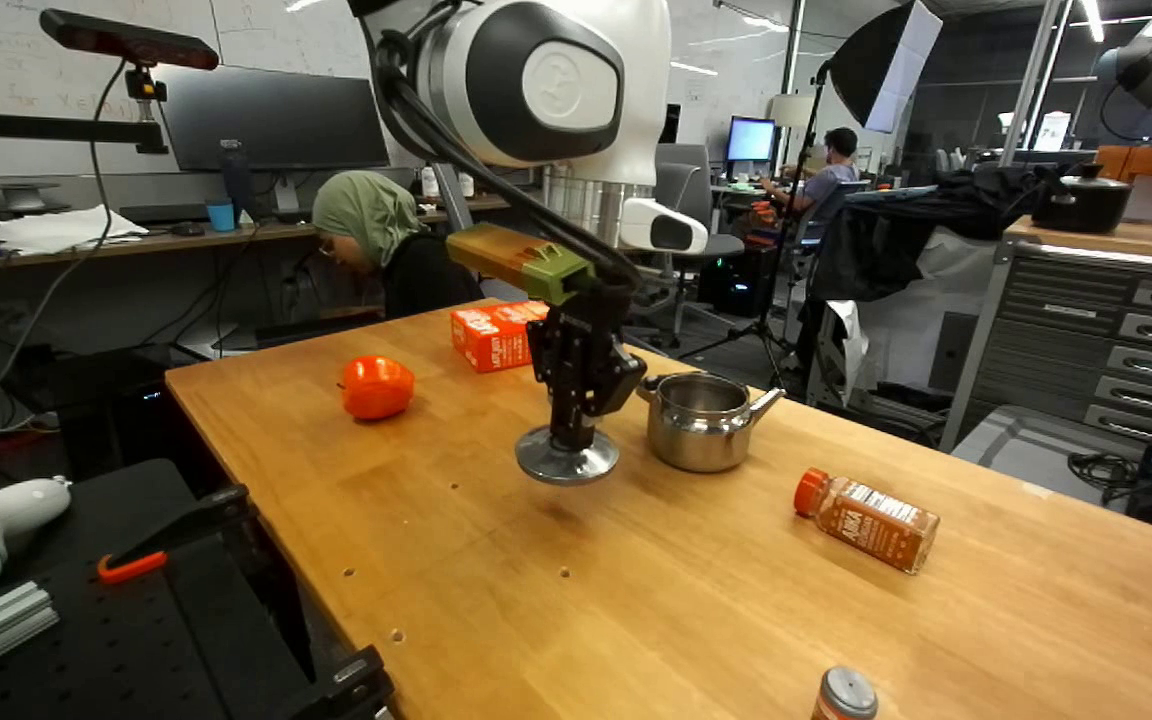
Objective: Place the lid on the teapot
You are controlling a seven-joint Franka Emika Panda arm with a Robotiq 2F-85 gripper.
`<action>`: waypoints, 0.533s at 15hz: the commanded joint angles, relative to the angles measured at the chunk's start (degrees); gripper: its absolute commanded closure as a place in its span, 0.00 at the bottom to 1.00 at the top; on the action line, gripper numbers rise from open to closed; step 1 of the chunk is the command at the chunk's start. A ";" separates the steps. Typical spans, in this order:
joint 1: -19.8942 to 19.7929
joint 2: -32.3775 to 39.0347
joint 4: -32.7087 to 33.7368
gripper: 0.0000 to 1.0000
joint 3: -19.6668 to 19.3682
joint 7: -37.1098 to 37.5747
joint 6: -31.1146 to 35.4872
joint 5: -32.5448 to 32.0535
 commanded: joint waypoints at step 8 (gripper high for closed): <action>0.83 -7.24 5.40 0.93 -0.05 1.15 -10.62 1.12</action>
